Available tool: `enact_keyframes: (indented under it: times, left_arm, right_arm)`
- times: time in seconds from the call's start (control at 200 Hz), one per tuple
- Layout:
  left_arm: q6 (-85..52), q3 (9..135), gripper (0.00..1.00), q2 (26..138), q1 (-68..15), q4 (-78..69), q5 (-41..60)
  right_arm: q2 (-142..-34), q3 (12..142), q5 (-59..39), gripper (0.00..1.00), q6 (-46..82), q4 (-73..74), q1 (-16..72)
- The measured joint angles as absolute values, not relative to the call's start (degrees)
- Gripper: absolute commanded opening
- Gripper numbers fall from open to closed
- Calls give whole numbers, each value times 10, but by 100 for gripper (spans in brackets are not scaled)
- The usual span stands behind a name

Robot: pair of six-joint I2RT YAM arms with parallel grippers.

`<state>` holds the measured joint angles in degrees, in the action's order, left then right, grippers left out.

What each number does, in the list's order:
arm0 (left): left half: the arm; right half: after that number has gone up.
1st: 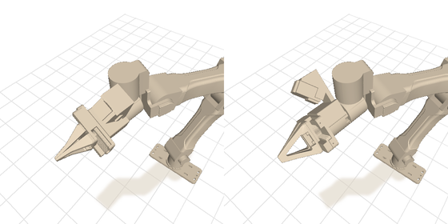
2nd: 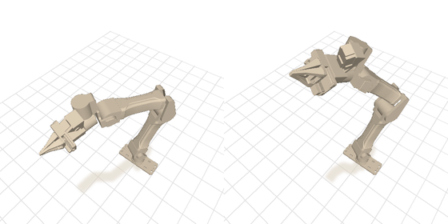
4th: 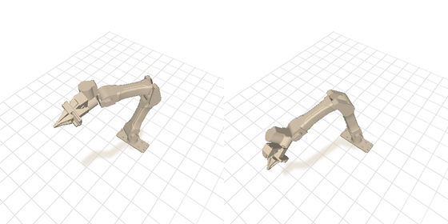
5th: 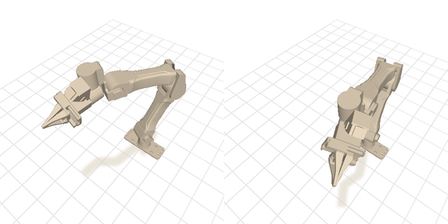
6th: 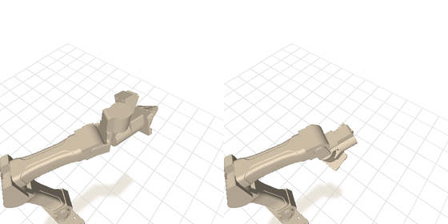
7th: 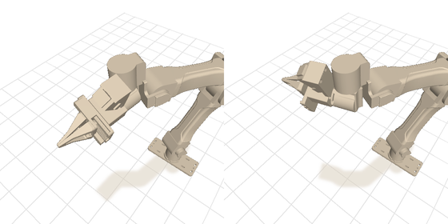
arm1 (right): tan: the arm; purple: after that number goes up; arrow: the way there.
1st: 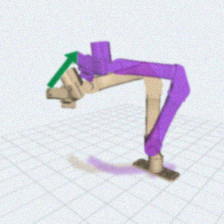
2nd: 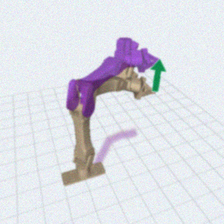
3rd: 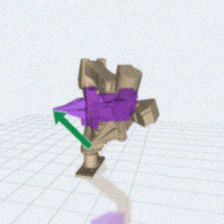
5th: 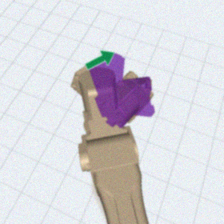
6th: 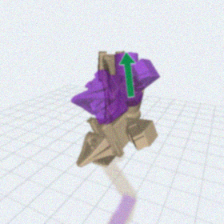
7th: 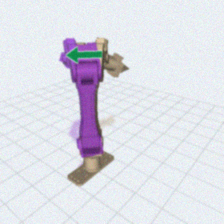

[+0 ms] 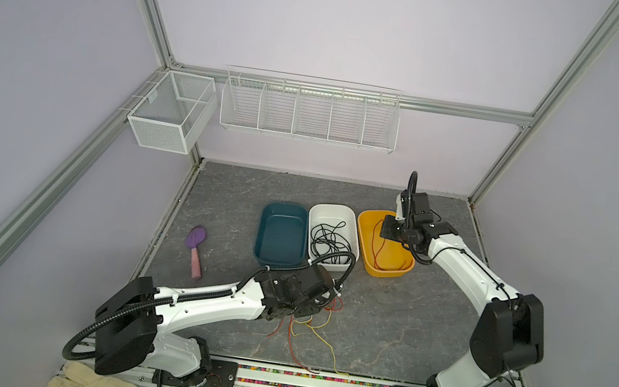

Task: Untangle the cables
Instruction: 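Lower the red wire into the yellow tub and open the right gripper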

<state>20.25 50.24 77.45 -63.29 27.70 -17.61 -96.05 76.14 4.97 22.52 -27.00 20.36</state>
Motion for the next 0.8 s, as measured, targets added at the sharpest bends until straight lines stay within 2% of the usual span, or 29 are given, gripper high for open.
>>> enact_keyframes:
  times: [0.51,0.685,0.805]
  left_arm:
    - [208,502,0,775,-635,277,-185]
    - [211,502,0,775,-634,277,-185]
    - [213,502,0,778,-634,277,-185]
  right_arm:
    - [-1002,752,18,7,234,-298,193]
    - [-1010,752,12,13,237,-307,187]
    - [-1009,752,10,21,237,-316,187]
